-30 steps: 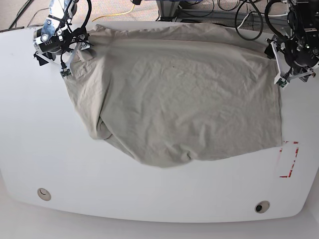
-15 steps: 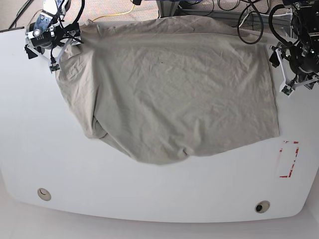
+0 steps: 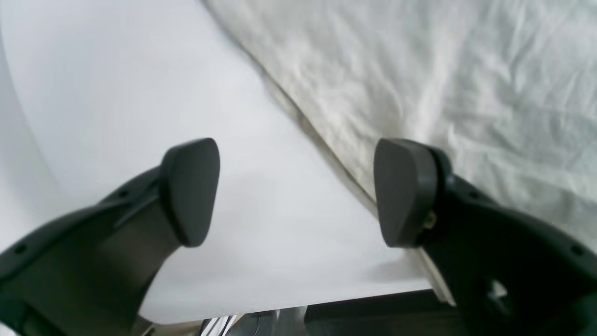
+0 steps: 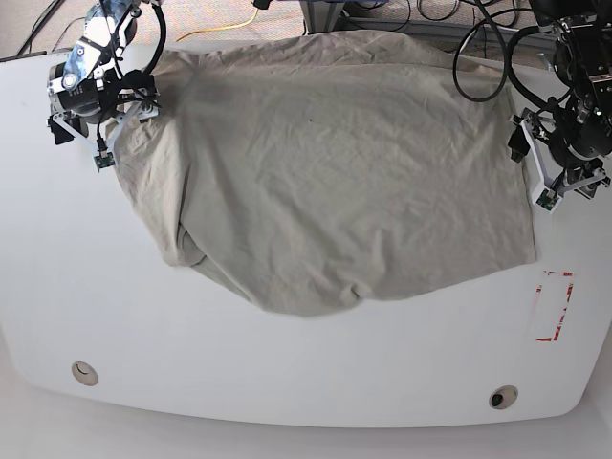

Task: Layout the t-shirt on the table in an organized manner, then fold the t-shirt properly
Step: 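Move both grippers down along the shirt's sides to new grasp points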

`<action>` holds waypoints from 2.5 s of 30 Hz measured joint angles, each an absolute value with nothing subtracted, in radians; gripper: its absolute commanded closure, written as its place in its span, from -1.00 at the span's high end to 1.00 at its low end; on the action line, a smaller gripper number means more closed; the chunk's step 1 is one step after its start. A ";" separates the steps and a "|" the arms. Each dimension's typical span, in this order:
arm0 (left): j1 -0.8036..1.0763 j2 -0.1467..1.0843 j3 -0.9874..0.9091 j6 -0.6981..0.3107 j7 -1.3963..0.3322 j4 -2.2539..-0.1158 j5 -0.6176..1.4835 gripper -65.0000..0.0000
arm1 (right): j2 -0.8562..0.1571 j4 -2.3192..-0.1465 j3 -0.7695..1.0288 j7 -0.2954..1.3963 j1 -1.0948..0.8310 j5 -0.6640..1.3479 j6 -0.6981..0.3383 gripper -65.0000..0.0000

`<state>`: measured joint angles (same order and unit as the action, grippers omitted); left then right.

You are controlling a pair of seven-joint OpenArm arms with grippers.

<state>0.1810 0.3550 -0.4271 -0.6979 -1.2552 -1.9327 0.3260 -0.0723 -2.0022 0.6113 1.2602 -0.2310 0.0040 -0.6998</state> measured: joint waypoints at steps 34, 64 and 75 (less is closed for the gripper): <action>0.049 0.356 -0.321 -0.698 -1.248 -1.933 0.312 0.45 | -0.138 -1.737 0.616 1.207 0.143 -0.005 -0.699 0.95; 0.038 0.356 -0.325 -0.698 -1.242 -1.933 0.313 0.45 | -0.175 -1.446 0.621 1.058 0.113 0.004 -0.699 0.93; 0.056 0.357 -0.326 -0.698 -1.244 -1.933 0.313 0.45 | -0.144 -1.464 0.623 1.031 0.077 0.023 -0.692 0.42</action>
<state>0.0563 0.3569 -0.3264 -0.6979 -1.2442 -1.9327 0.3126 -0.1440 -1.4635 0.6231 1.0306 0.0769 0.0231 -0.6922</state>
